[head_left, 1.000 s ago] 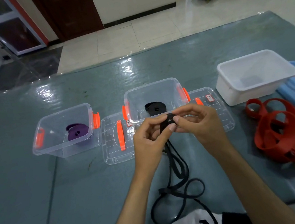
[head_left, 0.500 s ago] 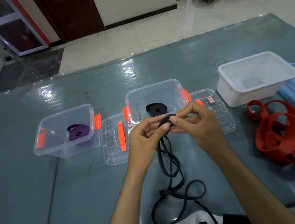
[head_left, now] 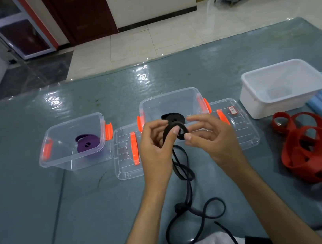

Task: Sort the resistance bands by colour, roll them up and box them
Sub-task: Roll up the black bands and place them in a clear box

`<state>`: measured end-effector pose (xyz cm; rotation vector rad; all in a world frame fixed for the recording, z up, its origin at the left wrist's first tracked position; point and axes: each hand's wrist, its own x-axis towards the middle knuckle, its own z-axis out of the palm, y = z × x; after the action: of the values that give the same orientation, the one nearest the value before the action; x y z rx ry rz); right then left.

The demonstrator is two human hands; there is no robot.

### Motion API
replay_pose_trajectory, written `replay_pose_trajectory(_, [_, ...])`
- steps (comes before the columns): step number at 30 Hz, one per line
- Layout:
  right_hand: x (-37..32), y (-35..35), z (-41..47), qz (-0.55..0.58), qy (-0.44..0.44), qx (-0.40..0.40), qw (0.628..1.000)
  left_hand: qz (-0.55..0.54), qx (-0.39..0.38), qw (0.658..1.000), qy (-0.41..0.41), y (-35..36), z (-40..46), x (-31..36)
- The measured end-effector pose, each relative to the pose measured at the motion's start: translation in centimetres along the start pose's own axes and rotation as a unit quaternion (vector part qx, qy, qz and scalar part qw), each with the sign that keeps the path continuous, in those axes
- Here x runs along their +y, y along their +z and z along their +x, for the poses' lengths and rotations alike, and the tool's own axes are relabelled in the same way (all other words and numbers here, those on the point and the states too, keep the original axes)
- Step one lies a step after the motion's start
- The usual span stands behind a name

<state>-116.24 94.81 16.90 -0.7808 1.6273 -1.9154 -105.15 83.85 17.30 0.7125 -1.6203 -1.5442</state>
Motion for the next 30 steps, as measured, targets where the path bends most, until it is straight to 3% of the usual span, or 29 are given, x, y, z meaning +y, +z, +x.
replay_pose_trajectory(6, [0.3,0.0,-0.4,0.002,0.012,-0.01,1.0,0.022,0.004,1.0,0.007,0.1,-0.6,-0.7])
replay_pose_trajectory(13, [0.7,-0.7,-0.8,0.011,0.005,0.037,0.999,0.036,-0.132,0.99,-0.026,-1.0,0.1,-0.4])
replay_pose_trajectory(22, [-0.1,-1.0,-0.3,-0.066,-0.009,0.045,0.997,0.119,-0.144,0.978,0.089,-1.2,-0.1,-0.6])
replay_pose_trajectory(28, [-0.6,-0.5,-0.6,-0.009,-0.018,0.054,0.998,0.025,-0.063,0.998,0.013,0.0,-0.8,-0.4])
replay_pose_trajectory(30, [-0.3,-0.3,-0.8,0.013,-0.009,0.058,0.998,0.021,-0.067,0.998,0.004,0.0,-0.9,-0.7])
